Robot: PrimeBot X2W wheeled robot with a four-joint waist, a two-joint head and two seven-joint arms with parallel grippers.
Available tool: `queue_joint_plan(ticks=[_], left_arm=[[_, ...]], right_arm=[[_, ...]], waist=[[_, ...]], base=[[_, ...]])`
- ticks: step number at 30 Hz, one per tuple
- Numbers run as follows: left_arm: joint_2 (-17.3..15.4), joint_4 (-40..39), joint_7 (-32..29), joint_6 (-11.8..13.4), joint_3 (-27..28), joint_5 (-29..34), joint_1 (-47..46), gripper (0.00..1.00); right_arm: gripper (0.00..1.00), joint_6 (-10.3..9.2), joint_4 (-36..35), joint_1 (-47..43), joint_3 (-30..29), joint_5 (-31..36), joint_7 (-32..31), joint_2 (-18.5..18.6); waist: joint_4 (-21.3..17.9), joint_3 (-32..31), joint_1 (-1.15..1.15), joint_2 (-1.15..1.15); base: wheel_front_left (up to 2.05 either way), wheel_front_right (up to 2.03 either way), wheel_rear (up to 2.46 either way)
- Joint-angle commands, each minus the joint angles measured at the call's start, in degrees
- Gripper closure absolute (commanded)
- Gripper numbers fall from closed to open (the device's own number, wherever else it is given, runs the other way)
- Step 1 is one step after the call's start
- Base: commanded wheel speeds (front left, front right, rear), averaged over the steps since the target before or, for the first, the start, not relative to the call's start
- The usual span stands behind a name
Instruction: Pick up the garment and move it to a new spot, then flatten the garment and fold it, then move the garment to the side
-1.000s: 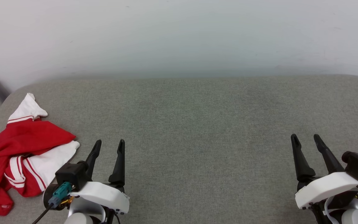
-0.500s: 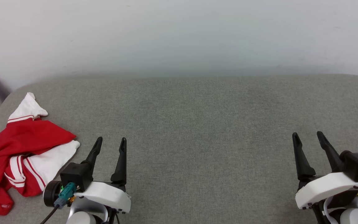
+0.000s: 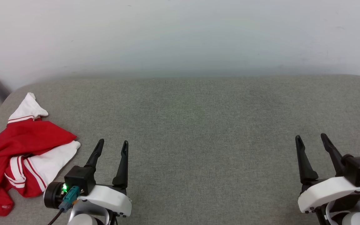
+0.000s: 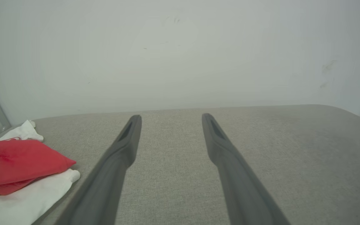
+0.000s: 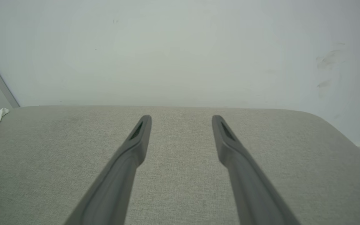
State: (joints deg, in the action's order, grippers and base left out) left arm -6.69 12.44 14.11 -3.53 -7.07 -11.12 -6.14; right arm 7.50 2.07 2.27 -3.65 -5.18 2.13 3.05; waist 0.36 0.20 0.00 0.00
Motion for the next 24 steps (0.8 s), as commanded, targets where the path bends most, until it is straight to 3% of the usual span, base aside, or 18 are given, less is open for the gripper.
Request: queue_joint_plan(ticks=[1,9,24], left_arm=[[0.06,-0.04,0.34,-0.18,0.01,0.85,-0.52,0.0],[0.4,1.33,1.15,-0.42,0.44,3.05,-0.74,0.0],[0.85,3.61,1.11,-0.85,1.45,1.41,-1.09,0.0]], right_arm=[[0.0,-0.02,-0.41,-0.19,-0.14,0.61,0.46,-0.23],[0.0,-0.02,-0.51,-0.53,-0.19,3.0,1.29,-0.25],[0.0,-0.02,0.53,0.21,-0.09,1.76,1.88,-0.25]], waist=[[-0.02,0.0,0.0,0.0],[-0.1,0.02,0.0,0.0],[0.05,0.0,0.0,0.0]], base=[[0.0,0.0,0.0],[0.0,0.0,0.0],[0.0,0.0,0.0]])
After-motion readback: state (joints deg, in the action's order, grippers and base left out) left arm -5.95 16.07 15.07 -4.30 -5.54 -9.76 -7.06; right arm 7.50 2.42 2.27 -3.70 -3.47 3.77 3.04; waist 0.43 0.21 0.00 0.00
